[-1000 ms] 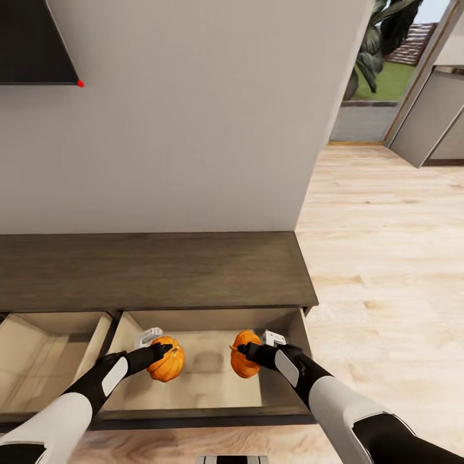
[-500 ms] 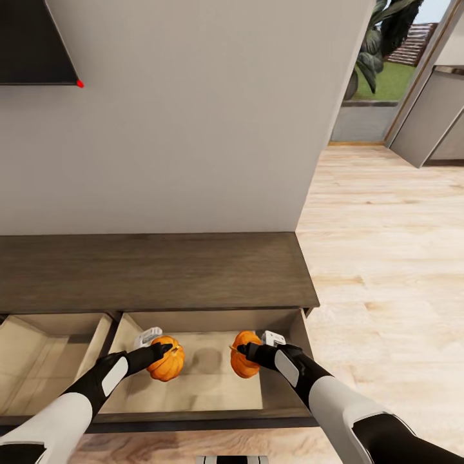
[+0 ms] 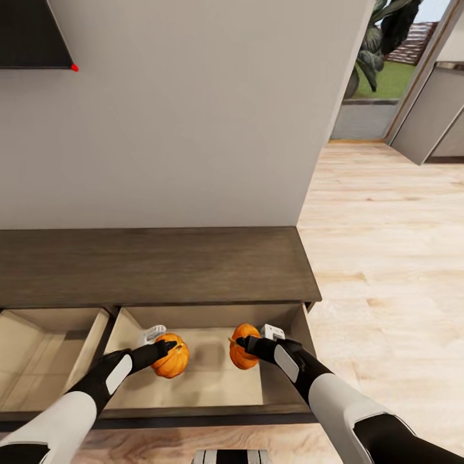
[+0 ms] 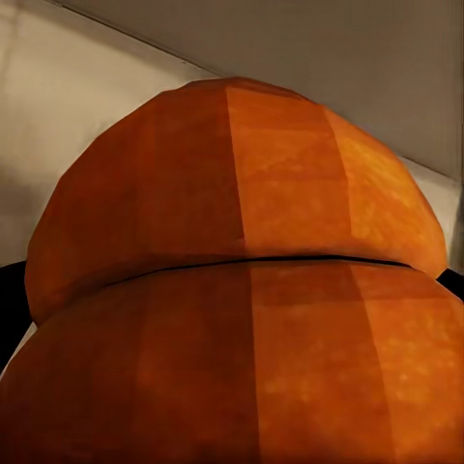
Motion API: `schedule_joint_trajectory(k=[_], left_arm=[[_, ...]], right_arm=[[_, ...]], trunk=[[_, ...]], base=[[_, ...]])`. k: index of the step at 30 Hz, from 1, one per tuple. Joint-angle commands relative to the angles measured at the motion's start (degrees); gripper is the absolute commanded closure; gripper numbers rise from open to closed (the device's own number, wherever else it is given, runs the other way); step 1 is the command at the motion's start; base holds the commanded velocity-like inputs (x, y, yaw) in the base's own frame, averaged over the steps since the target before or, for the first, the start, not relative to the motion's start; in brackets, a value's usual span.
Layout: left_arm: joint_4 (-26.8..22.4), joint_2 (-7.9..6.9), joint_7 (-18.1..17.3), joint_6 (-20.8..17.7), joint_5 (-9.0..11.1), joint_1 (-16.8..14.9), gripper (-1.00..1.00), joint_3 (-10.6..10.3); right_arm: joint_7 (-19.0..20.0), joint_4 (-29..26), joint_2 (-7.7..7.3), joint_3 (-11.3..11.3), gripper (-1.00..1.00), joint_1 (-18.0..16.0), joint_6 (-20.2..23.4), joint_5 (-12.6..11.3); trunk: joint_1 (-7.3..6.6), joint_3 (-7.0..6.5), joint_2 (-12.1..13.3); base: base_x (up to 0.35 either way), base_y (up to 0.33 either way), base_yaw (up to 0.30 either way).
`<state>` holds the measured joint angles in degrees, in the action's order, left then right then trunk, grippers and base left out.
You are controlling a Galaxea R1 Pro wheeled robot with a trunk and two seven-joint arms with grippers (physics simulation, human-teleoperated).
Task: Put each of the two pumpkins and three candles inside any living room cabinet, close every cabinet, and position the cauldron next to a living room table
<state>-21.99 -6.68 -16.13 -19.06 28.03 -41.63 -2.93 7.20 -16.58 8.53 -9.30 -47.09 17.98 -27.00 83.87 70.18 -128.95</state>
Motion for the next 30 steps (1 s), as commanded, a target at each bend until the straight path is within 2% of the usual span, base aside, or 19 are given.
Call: schedule_joint_trajectory(k=[1,5,13,30], left_arm=[[-0.1,0.32,0.0,-0.3,0.4,0.0,1.0,-0.2],[-0.6,1.02,0.1,-0.3,0.4,0.0,1.0,-0.2],[-1.5,1.1,0.1,-2.8,0.4,0.0,1.0,-0.2],[-2.2,0.97,0.1,-3.0,0.4,0.0,1.0,-0.1]], right_arm=[[-0.1,-0.3,-0.01,-0.2,1.0,0.0,0.2,-0.2],[-0.1,-0.6,0.0,-0.2,1.0,-0.1,0.5,-0.2],[-0.4,-0.6,0.0,-0.2,1.0,-0.1,3.6,-0.2],[-0.6,-0.6,0.0,-0.2,1.0,-0.1,3.8,-0.2]], trunk=[[0.21,0.22,-0.4],[1.09,0.94,-2.0],[2.85,2.38,-5.2],[6.58,5.43,-12.1]], base=[[0.0,0.0,0.0],[0.0,0.0,0.0],[0.0,0.0,0.0],[0.0,0.0,0.0]])
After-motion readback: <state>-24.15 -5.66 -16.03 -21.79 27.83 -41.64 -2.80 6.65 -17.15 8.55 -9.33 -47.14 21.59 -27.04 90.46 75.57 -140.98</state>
